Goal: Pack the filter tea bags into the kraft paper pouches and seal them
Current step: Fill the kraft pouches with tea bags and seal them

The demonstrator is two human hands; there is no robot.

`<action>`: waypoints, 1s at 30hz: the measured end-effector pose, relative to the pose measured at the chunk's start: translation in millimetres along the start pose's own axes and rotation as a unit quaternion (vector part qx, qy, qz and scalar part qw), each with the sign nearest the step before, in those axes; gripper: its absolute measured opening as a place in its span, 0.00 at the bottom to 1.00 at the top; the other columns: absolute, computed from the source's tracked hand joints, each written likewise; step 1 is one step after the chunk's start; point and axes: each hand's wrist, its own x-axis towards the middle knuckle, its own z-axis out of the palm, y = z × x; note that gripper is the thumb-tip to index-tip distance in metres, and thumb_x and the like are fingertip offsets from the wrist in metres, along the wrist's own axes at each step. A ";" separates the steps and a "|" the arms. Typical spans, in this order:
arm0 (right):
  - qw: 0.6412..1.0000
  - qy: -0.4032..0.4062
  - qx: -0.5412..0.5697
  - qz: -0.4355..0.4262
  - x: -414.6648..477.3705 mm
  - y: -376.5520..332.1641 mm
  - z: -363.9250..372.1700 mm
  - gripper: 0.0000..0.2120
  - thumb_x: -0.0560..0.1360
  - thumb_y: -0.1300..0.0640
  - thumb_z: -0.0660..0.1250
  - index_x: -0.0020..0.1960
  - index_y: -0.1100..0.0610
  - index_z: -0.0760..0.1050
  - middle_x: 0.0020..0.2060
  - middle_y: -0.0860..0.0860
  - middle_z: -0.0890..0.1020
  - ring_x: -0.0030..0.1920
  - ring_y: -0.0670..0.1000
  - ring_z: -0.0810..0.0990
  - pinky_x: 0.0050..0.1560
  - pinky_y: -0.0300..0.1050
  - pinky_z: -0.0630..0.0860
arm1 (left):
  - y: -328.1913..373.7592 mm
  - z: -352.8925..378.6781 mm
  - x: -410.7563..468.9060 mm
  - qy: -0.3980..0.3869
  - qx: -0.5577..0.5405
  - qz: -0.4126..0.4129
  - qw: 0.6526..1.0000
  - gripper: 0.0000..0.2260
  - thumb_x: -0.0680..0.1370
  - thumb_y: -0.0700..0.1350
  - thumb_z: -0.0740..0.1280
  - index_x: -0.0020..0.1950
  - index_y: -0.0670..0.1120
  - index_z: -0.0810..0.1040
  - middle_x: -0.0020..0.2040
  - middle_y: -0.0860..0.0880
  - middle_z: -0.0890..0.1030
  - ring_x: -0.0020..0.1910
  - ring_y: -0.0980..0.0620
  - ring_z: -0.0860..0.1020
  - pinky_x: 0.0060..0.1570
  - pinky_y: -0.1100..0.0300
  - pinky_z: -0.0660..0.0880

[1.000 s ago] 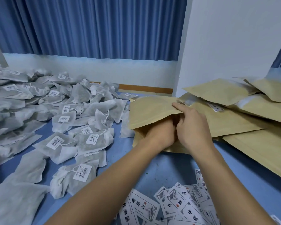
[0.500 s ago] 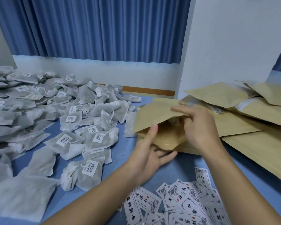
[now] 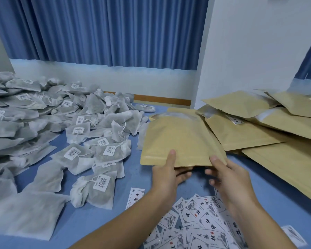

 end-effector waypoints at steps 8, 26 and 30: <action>0.999 -0.044 -0.008 0.004 -2.4 6.8 -3.0 0.05 0.78 0.58 0.70 0.49 0.60 0.83 0.36 0.52 0.83 0.33 0.45 0.78 0.31 0.39 0.73 | -8.6 -8.3 1.6 -0.048 0.092 -0.041 0.994 0.10 0.71 0.43 0.79 0.44 0.41 0.81 0.34 0.45 0.78 0.30 0.51 0.72 0.28 0.61 0.68; 0.986 0.060 0.154 -0.001 -9.1 5.5 3.1 0.07 0.74 0.62 0.74 0.40 0.58 0.78 0.29 0.50 0.80 0.29 0.46 0.76 0.28 0.36 0.74 | -7.7 -13.1 5.7 0.034 -0.007 0.054 0.998 0.11 0.75 0.46 0.76 0.53 0.44 0.80 0.37 0.47 0.81 0.26 0.52 0.73 0.25 0.60 0.69; 0.984 0.083 0.158 -0.006 -9.4 7.1 1.1 0.07 0.75 0.60 0.74 0.41 0.57 0.78 0.33 0.51 0.82 0.31 0.47 0.78 0.28 0.37 0.74 | -4.3 -22.9 10.9 0.024 0.030 0.081 0.996 0.07 0.75 0.48 0.76 0.45 0.45 0.83 0.35 0.48 0.78 0.27 0.53 0.70 0.23 0.60 0.67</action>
